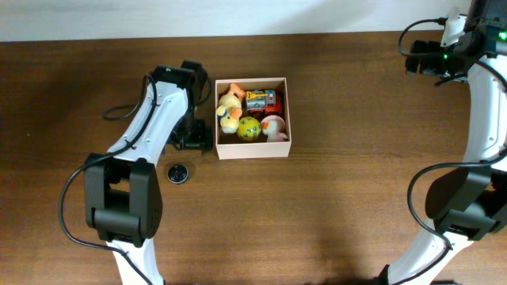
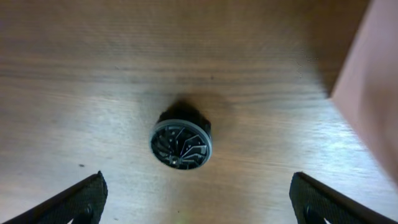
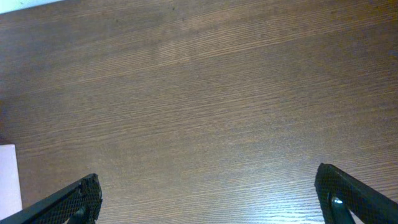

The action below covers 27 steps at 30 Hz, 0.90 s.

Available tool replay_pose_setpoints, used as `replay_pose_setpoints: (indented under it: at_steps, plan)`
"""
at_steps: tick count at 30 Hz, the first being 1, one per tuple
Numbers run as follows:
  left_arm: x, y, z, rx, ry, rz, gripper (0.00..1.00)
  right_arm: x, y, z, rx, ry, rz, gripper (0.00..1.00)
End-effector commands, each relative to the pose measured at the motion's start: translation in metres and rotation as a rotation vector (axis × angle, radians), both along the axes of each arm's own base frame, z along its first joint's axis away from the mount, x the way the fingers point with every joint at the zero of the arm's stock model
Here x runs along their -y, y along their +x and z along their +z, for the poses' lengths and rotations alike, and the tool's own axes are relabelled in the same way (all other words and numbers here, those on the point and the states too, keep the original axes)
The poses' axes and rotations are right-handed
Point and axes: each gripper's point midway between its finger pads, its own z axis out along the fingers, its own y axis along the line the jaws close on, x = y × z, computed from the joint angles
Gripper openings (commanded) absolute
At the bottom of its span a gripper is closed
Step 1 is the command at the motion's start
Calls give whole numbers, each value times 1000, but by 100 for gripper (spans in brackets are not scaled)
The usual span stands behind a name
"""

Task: Pack container
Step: 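Move the left gripper out of the box down to the black puck, then grasp the black round puck with the left gripper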

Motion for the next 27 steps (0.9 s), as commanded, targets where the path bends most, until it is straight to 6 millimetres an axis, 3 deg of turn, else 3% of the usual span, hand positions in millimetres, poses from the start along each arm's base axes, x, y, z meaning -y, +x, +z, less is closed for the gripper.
replay_pose_setpoints:
  at_steps: [1, 6, 15, 27]
  plan:
    - [-6, -15, -18, -59, -52, -1, 96, 1, -1, 15, 33, -10, -10, 99]
    - [-16, -29, -37, -105, -60, 6, 96, 1, -1, 15, 33, -10, -11, 99]
    - [-10, -23, -58, -64, -107, -51, 96, 1, -1, 15, 33, -10, -10, 99]
    - [-15, -48, -83, -118, -101, -49, 92, 1, -1, 15, 33, -10, -10, 99]
